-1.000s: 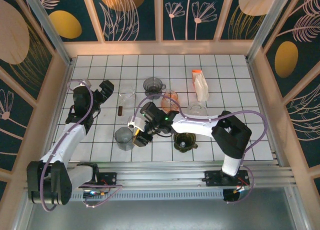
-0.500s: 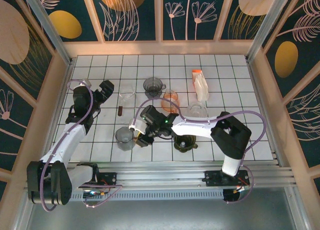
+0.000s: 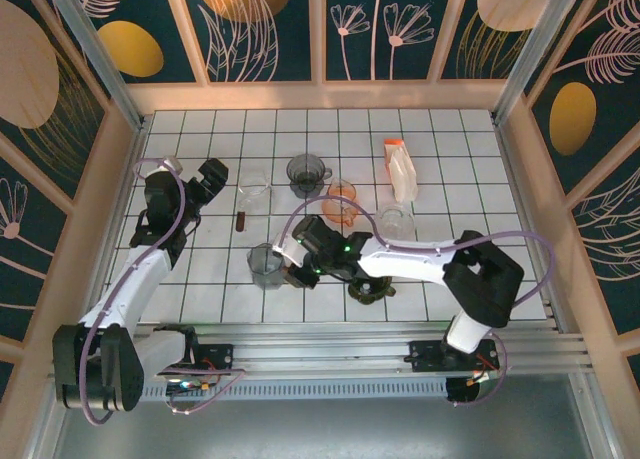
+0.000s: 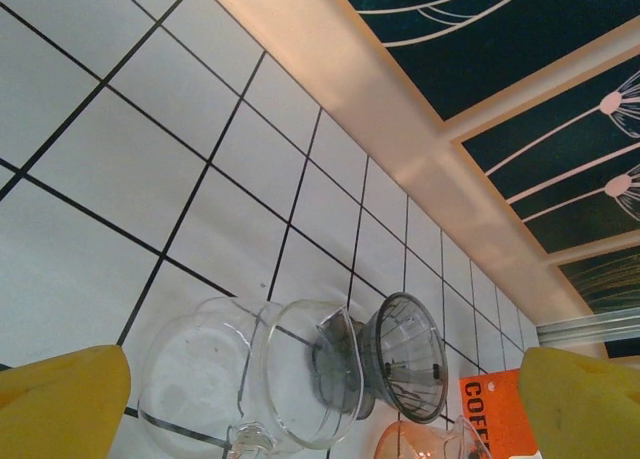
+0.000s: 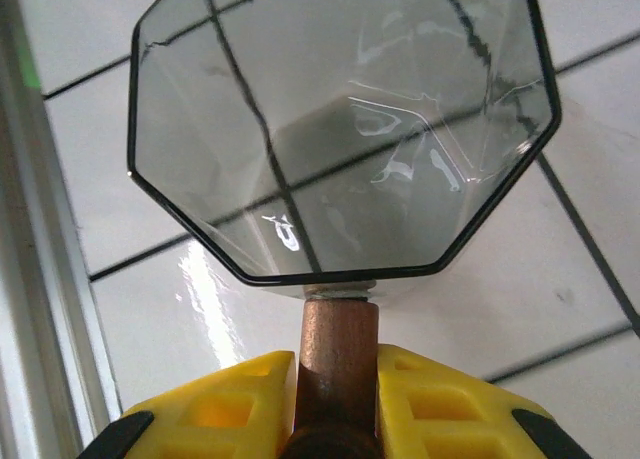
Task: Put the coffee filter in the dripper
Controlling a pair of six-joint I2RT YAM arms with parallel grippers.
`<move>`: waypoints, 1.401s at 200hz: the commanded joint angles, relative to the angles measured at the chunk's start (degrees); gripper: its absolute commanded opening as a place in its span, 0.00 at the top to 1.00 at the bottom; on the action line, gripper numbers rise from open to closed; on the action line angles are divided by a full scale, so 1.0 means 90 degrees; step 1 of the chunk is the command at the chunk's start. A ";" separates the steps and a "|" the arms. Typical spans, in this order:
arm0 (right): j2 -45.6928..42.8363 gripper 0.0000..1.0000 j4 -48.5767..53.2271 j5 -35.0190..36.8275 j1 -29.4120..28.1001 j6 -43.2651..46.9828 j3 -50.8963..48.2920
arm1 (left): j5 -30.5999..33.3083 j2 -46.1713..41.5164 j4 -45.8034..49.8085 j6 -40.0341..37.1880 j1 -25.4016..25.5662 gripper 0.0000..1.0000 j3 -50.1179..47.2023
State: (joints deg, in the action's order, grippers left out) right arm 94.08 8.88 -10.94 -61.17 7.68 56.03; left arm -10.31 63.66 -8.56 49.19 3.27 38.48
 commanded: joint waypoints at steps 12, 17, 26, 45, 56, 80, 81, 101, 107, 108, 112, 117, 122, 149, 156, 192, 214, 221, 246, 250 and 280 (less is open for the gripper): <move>-0.0518 0.86 0.0389 0.0714 0.0104 -0.0551 -0.0282 | -0.0234 -0.0130 -0.0178 0.0082 -0.0041 0.01 0.0168; -0.0545 0.85 0.0448 0.0727 0.0120 -0.0582 -0.0309 | -0.0263 -0.0120 -0.0184 0.0082 -0.0041 0.01 0.0173; -0.0601 0.86 0.0530 0.0790 0.0125 -0.0644 -0.0357 | -0.0314 -0.0120 -0.0174 0.0070 -0.0043 0.01 0.0173; -0.0730 0.86 0.0648 0.0970 0.0169 -0.0767 -0.0459 | -0.0406 -0.0167 -0.0198 0.0062 -0.0031 0.01 0.0158; -0.0805 0.86 0.0725 0.1003 0.0225 -0.0830 -0.0497 | -0.0413 -0.0206 -0.0202 0.0058 -0.0031 0.01 0.0144; -0.0978 0.86 0.0778 0.0927 0.0307 -0.0914 -0.0576 | -0.0441 -0.0213 -0.0208 0.0043 -0.0031 0.01 0.0112; -0.0975 0.85 0.0779 0.0925 0.0309 -0.0913 -0.0573 | -0.0444 -0.0210 -0.0205 0.0042 -0.0031 0.01 0.0111; -0.0934 0.82 0.0796 0.0845 0.0309 -0.0966 -0.0562 | -0.0485 -0.0160 -0.0271 0.0062 -0.0031 0.01 0.0090; -0.0916 0.79 0.0774 0.0836 0.0312 -0.0998 -0.0575 | -0.0496 -0.0141 -0.0296 0.0062 -0.0033 0.01 0.0081; -0.0916 0.79 0.0774 0.0836 0.0312 -0.0998 -0.0575 | -0.0506 -0.0135 -0.0298 0.0062 -0.0032 0.01 0.0076; -0.0901 0.76 0.0764 0.0833 0.0312 -0.1021 -0.0572 | -0.0505 -0.0128 -0.0316 0.0071 -0.0031 0.01 0.0071; -0.0885 0.73 0.0746 0.0840 0.0311 -0.1044 -0.0571 | -0.0522 -0.0112 -0.0327 0.0077 -0.0031 0.01 0.0061; -0.0885 0.70 0.0734 0.0849 0.0312 -0.1058 -0.0571 | -0.0525 -0.0102 -0.0337 0.0084 -0.0033 0.01 0.0053; -0.0979 0.49 0.0654 0.0929 0.0309 -0.1161 -0.0581 | -0.0540 -0.0075 -0.0337 0.0083 -0.0031 0.01 0.0043; -0.1041 0.45 0.0638 0.0959 0.0312 -0.1181 -0.0590 | -0.0545 -0.0077 -0.0334 0.0086 -0.0036 0.01 0.0036; -0.1594 0.36 0.0754 0.1145 0.0402 -0.1554 -0.0562 | -0.0617 -0.0105 -0.0380 0.0127 -0.0031 0.01 0.0037; -0.2173 0.33 0.0965 0.1284 0.0494 -0.2084 -0.0645 | -0.0633 -0.0158 -0.0445 0.0159 -0.0036 0.01 -0.0004; -0.2373 0.32 0.1072 0.1378 0.0519 -0.2298 -0.0682 | -0.0632 -0.0174 -0.0485 0.0192 -0.0032 0.01 -0.0038; -0.3035 0.30 0.1630 0.1614 0.0626 -0.3162 -0.0830 | -0.0651 -0.0164 -0.0675 0.0274 -0.0031 0.01 -0.0229; -0.3154 0.30 0.1723 0.1624 0.0651 -0.3320 -0.0865 | -0.0668 -0.0146 -0.0719 0.0284 -0.0031 0.01 -0.0254; -0.3977 0.27 0.2574 0.1810 0.0732 -0.4521 -0.1220 | -0.0805 0.0014 -0.0915 0.0353 -0.0031 0.01 -0.0445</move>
State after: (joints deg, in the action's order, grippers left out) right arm 63.00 22.76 2.20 -55.18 -21.37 47.88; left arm -15.73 62.85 -13.15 51.16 3.27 36.03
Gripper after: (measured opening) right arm 0.720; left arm 0.989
